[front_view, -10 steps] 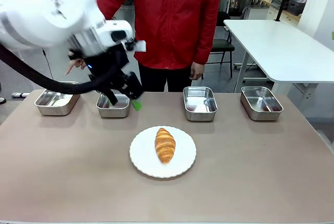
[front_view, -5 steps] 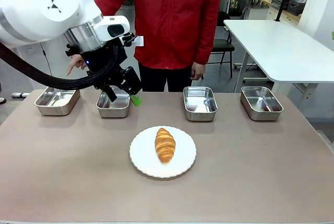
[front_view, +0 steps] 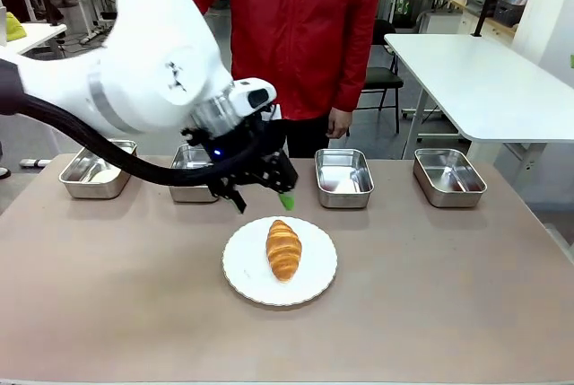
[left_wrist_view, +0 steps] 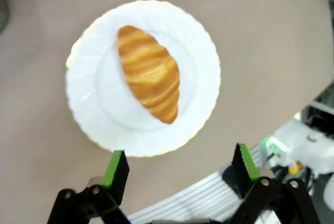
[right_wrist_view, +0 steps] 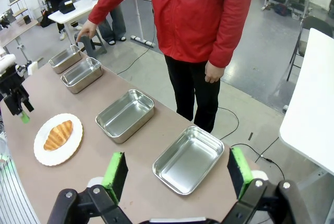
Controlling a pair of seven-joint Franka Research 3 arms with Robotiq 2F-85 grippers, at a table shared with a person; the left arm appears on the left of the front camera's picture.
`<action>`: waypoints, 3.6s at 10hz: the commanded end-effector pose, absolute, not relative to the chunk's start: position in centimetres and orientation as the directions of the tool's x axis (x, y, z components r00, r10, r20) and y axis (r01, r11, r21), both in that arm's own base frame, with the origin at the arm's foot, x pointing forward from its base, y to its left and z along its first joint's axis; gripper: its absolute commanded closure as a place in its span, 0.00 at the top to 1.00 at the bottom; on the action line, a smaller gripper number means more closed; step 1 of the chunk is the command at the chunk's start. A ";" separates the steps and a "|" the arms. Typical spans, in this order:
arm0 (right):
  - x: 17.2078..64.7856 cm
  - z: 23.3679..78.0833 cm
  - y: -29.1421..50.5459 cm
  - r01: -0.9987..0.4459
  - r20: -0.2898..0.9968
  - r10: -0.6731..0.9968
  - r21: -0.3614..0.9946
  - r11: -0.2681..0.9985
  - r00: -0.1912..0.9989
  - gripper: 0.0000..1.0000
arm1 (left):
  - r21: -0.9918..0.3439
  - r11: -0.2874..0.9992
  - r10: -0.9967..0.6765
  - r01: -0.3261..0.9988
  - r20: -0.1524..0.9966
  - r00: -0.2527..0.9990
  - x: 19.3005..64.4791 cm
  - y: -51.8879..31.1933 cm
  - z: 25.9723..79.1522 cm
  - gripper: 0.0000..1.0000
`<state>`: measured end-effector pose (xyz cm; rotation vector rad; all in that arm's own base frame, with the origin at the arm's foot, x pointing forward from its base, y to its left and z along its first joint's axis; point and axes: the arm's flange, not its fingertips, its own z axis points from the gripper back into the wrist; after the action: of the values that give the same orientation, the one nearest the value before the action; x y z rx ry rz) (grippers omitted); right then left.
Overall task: Place the bread in the container.
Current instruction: Place the Butter Roll into the Airtight Container indicated by the human.
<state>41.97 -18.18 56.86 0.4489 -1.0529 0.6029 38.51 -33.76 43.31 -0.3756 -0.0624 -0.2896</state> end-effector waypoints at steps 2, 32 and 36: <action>42.0 57.0 -18.1 -0.656 0.903 0.241 0.058 0.752 0.356 1.00 | -0.229 0.953 -0.178 0.197 0.100 0.979 37.5 -38.8 41.8 1.00; 42.0 57.0 -18.1 -0.656 0.903 0.241 0.058 0.752 0.356 1.00 | -0.108 0.993 -0.026 0.043 0.151 0.988 40.9 -38.9 35.7 0.41; 42.0 57.0 -18.1 -0.656 0.903 0.241 0.058 0.752 0.356 1.00 | -0.212 0.965 -0.101 0.153 0.235 0.967 45.6 -28.1 46.1 0.41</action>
<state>41.97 -18.19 56.85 0.4490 -1.0522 0.6028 45.56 -31.67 45.01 -0.1995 -0.2349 -0.0782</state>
